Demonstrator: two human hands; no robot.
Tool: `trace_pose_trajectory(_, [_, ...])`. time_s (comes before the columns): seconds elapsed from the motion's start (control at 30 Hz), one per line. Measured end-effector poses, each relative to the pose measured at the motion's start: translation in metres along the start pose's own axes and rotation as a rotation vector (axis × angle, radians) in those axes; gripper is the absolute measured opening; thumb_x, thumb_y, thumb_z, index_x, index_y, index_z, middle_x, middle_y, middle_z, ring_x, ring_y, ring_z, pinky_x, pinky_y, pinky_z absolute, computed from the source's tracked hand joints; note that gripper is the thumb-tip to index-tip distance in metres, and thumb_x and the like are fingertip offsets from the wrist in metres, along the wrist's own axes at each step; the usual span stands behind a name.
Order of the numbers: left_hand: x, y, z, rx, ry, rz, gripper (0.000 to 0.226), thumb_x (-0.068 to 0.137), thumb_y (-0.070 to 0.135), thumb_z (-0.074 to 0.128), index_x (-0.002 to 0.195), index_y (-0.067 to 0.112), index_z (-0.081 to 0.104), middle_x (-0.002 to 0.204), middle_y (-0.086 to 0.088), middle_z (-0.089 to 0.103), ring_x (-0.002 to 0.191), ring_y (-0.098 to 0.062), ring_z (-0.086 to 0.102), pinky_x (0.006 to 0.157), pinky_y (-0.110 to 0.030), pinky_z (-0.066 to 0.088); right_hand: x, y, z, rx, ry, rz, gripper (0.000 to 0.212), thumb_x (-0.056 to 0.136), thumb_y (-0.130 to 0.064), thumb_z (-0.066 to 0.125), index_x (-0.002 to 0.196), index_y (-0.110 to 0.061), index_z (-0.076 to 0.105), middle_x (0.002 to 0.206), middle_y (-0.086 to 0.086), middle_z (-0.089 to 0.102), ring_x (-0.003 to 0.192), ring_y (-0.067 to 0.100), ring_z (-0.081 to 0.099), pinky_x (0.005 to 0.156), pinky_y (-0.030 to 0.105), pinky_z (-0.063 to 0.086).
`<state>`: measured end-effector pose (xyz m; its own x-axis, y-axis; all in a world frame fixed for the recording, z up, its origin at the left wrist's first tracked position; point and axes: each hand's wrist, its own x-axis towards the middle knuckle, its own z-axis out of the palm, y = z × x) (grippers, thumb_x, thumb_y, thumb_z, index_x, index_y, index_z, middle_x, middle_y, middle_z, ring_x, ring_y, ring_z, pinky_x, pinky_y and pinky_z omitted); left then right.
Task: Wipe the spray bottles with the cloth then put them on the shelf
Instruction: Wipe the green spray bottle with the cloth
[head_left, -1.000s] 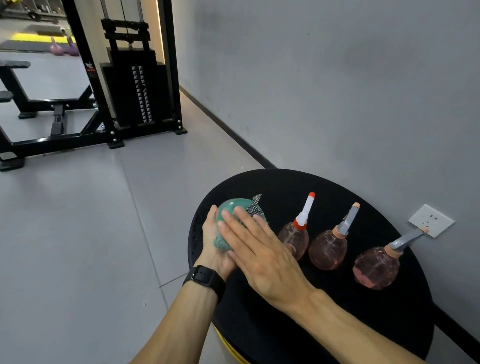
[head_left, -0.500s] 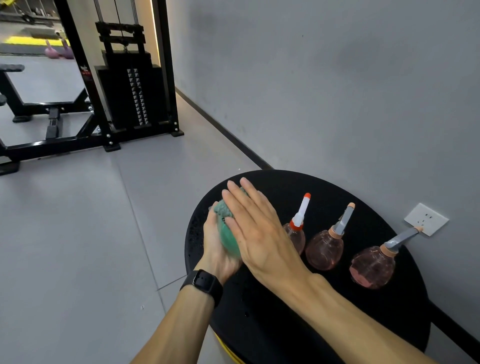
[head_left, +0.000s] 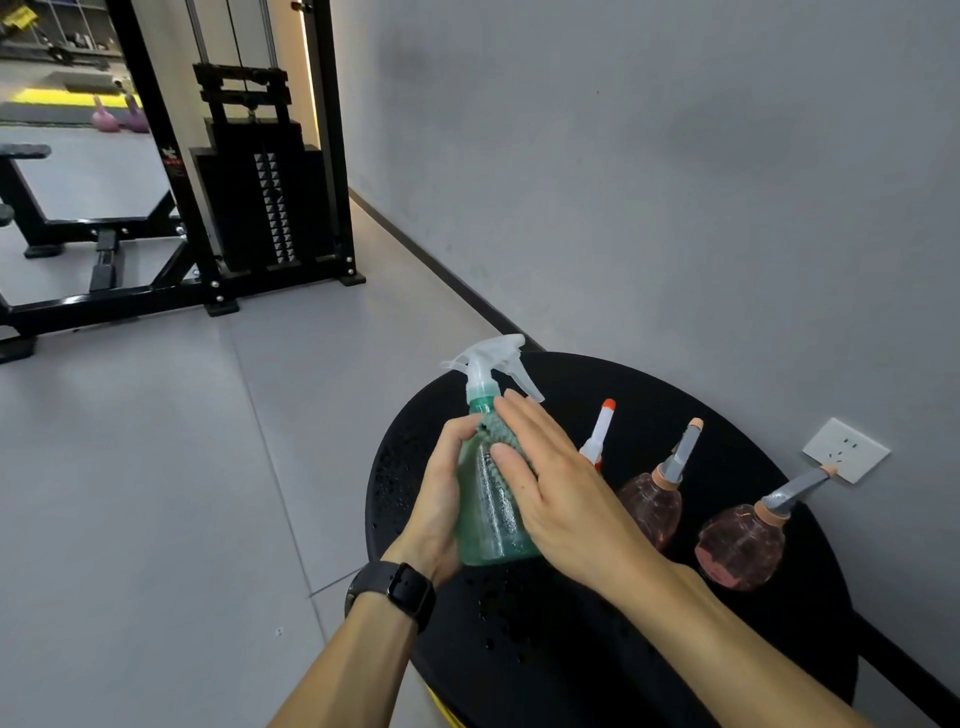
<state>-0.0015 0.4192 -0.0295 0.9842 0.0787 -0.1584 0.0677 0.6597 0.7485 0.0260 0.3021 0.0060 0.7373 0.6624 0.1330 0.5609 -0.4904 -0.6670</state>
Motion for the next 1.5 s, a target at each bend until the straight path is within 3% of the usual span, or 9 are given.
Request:
trace_pose_trajectory(0.17, [0.003, -0.001, -0.004, -0.007, -0.007, 0.058, 0.037, 0.088, 0.044, 0.062, 0.1, 0.011, 0.07, 0.082, -0.009, 0.067, 0.067, -0.021, 0.066, 0.06, -0.031, 0.057, -0.013, -0.002, -0.004, -0.048, -0.035, 0.0, 0.056, 0.104, -0.036, 0.035, 0.153, -0.036, 0.008, 0.156, -0.031, 0.0, 0.139, -0.017, -0.008, 0.116, 0.017, 0.004])
trace_pose_trajectory(0.33, [0.007, -0.001, -0.014, 0.048, 0.037, 0.153, 0.041, 0.083, 0.05, 0.069, 0.102, 0.014, 0.071, 0.087, -0.007, 0.067, 0.072, -0.02, 0.064, 0.068, -0.034, 0.055, -0.028, 0.002, -0.005, 0.009, 0.014, -0.027, 0.051, 0.104, -0.022, 0.041, 0.15, -0.037, 0.025, 0.148, -0.038, 0.013, 0.135, -0.024, 0.004, 0.11, 0.003, 0.006])
trace_pose_trajectory(0.53, [0.01, -0.004, -0.011, 0.315, 0.156, 0.26, 0.037, 0.088, 0.045, 0.064, 0.107, 0.015, 0.072, 0.108, -0.011, 0.072, 0.101, -0.033, 0.067, 0.096, -0.049, 0.051, -0.015, 0.006, -0.012, -0.034, 0.253, -0.075, 0.047, 0.103, -0.02, 0.042, 0.148, -0.031, 0.035, 0.146, -0.034, 0.02, 0.135, -0.022, 0.014, 0.108, 0.002, 0.012])
trace_pose_trajectory(0.63, [0.01, -0.009, -0.005, 0.409, 0.158, 0.279, 0.022, 0.099, 0.027, 0.055, 0.099, 0.015, 0.073, 0.091, 0.0, 0.074, 0.083, -0.013, 0.068, 0.073, -0.025, 0.054, 0.008, -0.003, -0.015, -0.096, 0.319, -0.223, 0.039, 0.102, -0.013, 0.045, 0.14, -0.023, 0.042, 0.146, -0.029, 0.025, 0.139, -0.017, 0.013, 0.104, -0.003, 0.011])
trace_pose_trajectory(0.7, [0.008, -0.01, -0.001, 0.446, 0.16, 0.273, 0.025, 0.1, 0.025, 0.052, 0.084, 0.016, 0.069, 0.077, 0.005, 0.068, 0.072, -0.006, 0.063, 0.063, -0.019, 0.05, 0.025, -0.006, -0.015, -0.193, 0.332, -0.31, 0.032, 0.1, -0.009, 0.048, 0.132, -0.014, 0.045, 0.152, -0.012, 0.031, 0.145, -0.002, 0.013, 0.106, -0.002, 0.009])
trace_pose_trajectory(0.9, [0.007, -0.006, 0.0, 0.389, 0.208, 0.254, 0.029, 0.102, 0.03, 0.05, 0.102, 0.014, 0.073, 0.102, -0.015, 0.074, 0.097, -0.029, 0.072, 0.086, -0.045, 0.058, 0.051, 0.007, -0.002, -0.375, 0.306, -0.356, 0.041, 0.101, -0.026, 0.045, 0.134, -0.005, 0.053, 0.152, 0.008, 0.04, 0.148, 0.018, 0.018, 0.12, 0.039, 0.02])
trace_pose_trajectory(1.13, [0.005, -0.003, -0.001, 0.276, 0.247, 0.271, 0.037, 0.094, 0.03, 0.057, 0.098, -0.006, 0.062, 0.087, -0.016, 0.062, 0.082, -0.025, 0.057, 0.078, -0.044, 0.05, 0.04, 0.015, 0.008, -0.23, 0.298, -0.336, 0.043, 0.101, -0.02, 0.044, 0.141, -0.006, 0.048, 0.152, 0.003, 0.039, 0.146, 0.009, 0.018, 0.118, 0.015, 0.009])
trace_pose_trajectory(1.33, [0.005, -0.004, -0.003, 0.214, 0.221, 0.245, 0.02, 0.087, 0.031, 0.061, 0.083, 0.012, 0.062, 0.075, -0.011, 0.052, 0.07, -0.025, 0.046, 0.063, -0.039, 0.044, 0.03, 0.017, 0.002, -0.181, 0.307, -0.343, 0.038, 0.099, -0.011, 0.051, 0.137, -0.008, 0.054, 0.145, 0.002, 0.049, 0.141, 0.007, 0.032, 0.115, 0.013, 0.018])
trace_pose_trajectory(1.5, [0.005, -0.002, -0.004, 0.225, 0.185, 0.246, 0.035, 0.08, 0.045, 0.066, 0.087, 0.011, 0.07, 0.084, -0.017, 0.064, 0.079, -0.029, 0.058, 0.078, -0.049, 0.051, 0.013, 0.027, -0.003, -0.229, 0.331, -0.423, 0.038, 0.095, -0.005, 0.055, 0.132, -0.004, 0.057, 0.139, 0.008, 0.055, 0.137, 0.009, 0.04, 0.114, 0.019, 0.028])
